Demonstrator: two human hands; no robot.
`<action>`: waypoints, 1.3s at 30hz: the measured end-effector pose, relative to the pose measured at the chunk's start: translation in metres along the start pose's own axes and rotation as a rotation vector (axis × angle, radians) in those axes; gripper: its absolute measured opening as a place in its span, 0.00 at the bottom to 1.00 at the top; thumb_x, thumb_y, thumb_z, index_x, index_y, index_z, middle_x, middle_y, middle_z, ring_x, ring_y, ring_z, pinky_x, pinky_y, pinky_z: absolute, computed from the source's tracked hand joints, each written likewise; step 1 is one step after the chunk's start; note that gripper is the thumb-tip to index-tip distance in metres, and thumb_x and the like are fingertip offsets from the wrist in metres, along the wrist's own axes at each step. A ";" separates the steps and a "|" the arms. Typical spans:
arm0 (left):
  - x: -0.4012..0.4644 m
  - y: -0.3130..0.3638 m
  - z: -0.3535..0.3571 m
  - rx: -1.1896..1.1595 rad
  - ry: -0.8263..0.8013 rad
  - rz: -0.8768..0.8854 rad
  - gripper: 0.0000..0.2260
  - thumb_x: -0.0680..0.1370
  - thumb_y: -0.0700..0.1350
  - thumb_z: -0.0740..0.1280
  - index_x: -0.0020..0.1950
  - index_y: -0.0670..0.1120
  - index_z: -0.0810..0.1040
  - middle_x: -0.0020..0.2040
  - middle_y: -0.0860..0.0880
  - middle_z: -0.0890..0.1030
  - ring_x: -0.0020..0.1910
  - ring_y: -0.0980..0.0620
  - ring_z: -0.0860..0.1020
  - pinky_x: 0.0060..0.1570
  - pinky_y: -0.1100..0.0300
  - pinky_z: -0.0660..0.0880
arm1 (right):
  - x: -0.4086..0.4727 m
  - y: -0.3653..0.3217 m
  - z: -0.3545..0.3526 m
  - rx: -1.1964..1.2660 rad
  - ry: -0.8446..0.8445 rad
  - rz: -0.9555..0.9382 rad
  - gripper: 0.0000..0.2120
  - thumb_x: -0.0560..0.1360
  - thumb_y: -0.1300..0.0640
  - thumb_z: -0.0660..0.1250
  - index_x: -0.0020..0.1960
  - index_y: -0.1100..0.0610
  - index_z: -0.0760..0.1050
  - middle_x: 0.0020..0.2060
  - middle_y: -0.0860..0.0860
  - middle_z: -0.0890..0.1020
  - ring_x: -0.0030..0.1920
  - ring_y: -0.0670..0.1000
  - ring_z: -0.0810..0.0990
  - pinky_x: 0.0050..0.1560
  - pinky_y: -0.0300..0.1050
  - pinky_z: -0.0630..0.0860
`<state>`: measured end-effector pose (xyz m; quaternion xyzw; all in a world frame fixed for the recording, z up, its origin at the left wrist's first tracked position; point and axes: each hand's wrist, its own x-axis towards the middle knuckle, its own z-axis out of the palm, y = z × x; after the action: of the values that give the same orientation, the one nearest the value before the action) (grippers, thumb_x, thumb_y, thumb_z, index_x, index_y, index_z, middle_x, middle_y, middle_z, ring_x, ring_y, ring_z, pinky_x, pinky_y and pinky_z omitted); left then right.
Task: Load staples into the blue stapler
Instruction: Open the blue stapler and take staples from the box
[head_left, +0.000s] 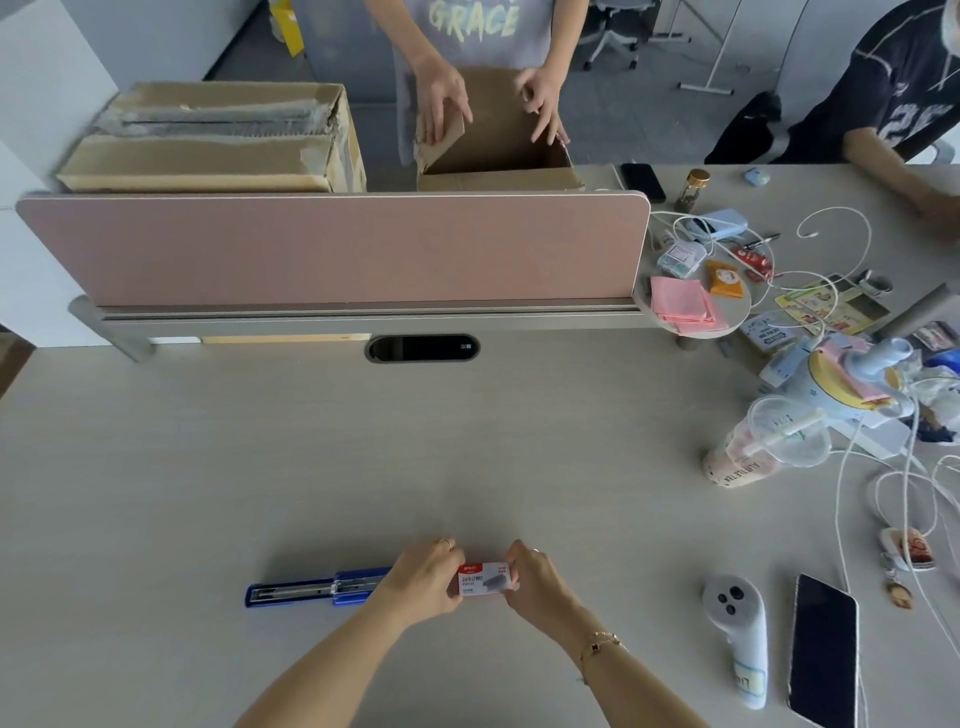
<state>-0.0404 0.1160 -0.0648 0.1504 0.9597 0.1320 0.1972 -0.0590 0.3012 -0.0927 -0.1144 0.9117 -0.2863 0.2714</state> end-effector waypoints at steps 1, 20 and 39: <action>0.000 -0.001 0.000 0.002 -0.001 0.005 0.13 0.72 0.50 0.69 0.50 0.43 0.77 0.48 0.45 0.80 0.40 0.49 0.79 0.35 0.63 0.72 | 0.001 0.000 0.000 -0.009 -0.007 -0.005 0.09 0.69 0.69 0.63 0.47 0.61 0.68 0.40 0.53 0.73 0.38 0.53 0.73 0.29 0.30 0.62; 0.001 -0.008 -0.001 0.194 0.069 0.105 0.12 0.67 0.51 0.74 0.41 0.43 0.80 0.36 0.46 0.81 0.34 0.48 0.79 0.36 0.57 0.75 | 0.005 0.013 -0.008 -0.068 -0.026 -0.014 0.11 0.70 0.70 0.63 0.51 0.63 0.68 0.48 0.62 0.79 0.40 0.53 0.72 0.28 0.29 0.63; -0.006 -0.015 -0.007 -0.035 0.120 0.086 0.10 0.67 0.45 0.73 0.45 0.47 0.77 0.43 0.49 0.81 0.39 0.48 0.79 0.38 0.60 0.71 | 0.001 0.014 -0.014 -0.043 -0.014 -0.009 0.12 0.70 0.70 0.63 0.52 0.64 0.68 0.48 0.62 0.80 0.40 0.52 0.73 0.37 0.41 0.71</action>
<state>-0.0417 0.0984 -0.0610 0.1798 0.9600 0.1659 0.1360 -0.0686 0.3186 -0.0923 -0.1261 0.9153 -0.2670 0.2740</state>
